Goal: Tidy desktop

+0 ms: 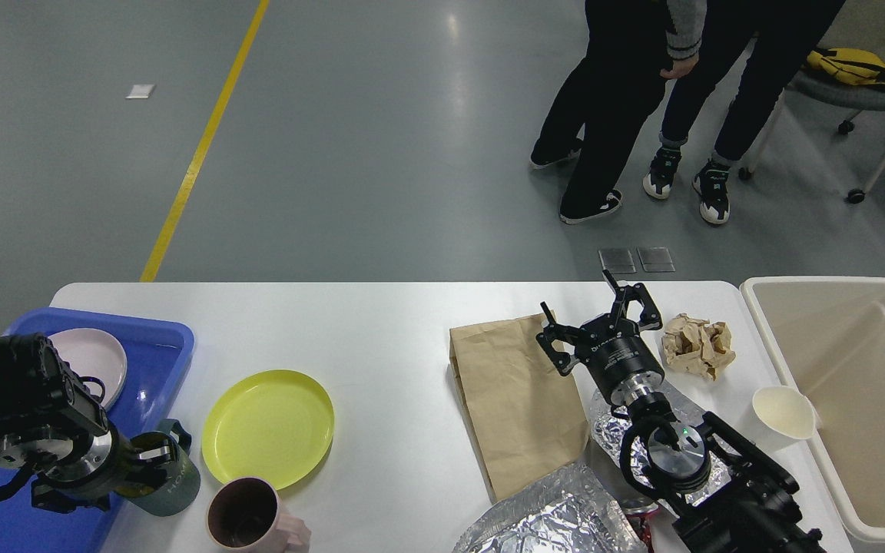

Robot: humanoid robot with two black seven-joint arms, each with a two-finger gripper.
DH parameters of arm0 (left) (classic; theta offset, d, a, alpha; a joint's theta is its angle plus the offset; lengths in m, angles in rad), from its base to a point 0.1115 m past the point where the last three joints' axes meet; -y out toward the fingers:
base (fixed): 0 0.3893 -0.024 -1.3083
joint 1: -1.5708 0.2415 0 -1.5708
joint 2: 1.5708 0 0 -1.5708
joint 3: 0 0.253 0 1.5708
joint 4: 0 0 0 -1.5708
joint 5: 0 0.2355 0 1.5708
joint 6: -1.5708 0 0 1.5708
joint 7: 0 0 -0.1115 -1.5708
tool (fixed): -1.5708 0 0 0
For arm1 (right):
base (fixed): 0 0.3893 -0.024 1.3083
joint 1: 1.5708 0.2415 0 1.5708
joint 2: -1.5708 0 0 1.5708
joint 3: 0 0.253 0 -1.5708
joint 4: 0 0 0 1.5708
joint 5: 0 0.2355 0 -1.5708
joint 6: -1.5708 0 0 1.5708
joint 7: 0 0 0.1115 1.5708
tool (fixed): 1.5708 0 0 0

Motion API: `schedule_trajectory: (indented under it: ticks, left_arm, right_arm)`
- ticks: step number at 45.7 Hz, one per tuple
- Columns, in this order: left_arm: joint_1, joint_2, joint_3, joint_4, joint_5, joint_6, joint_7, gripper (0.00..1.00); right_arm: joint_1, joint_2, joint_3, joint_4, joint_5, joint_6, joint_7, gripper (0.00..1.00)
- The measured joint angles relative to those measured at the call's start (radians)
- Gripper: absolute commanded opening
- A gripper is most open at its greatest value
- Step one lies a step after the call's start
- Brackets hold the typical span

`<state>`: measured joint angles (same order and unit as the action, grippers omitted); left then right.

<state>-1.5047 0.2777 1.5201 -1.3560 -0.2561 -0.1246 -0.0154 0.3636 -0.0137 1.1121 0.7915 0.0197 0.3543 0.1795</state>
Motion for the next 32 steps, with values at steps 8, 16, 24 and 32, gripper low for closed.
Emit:
schedule_trajectory:
  ticks: [8,16,24,32]
  left_arm:
    - [0.006,0.000,-0.004,0.001,0.000,0.010,0.000,0.31]
    - [0.016,-0.001,-0.014,0.002,0.000,0.022,0.018,0.31]
    - [0.016,0.001,-0.015,0.002,0.002,0.023,0.026,0.36]
    - [0.004,0.005,-0.015,0.001,0.003,0.016,0.026,0.46]
  right_arm:
    - [0.000,0.000,0.000,0.000,0.000,0.000,0.000,1.00]
    - [0.000,0.000,0.000,0.000,0.000,0.000,0.000,1.00]
    - [0.000,0.000,0.000,0.000,0.000,0.000,0.000,1.00]
    - [0.000,0.000,0.000,0.000,0.000,0.000,0.000,1.00]
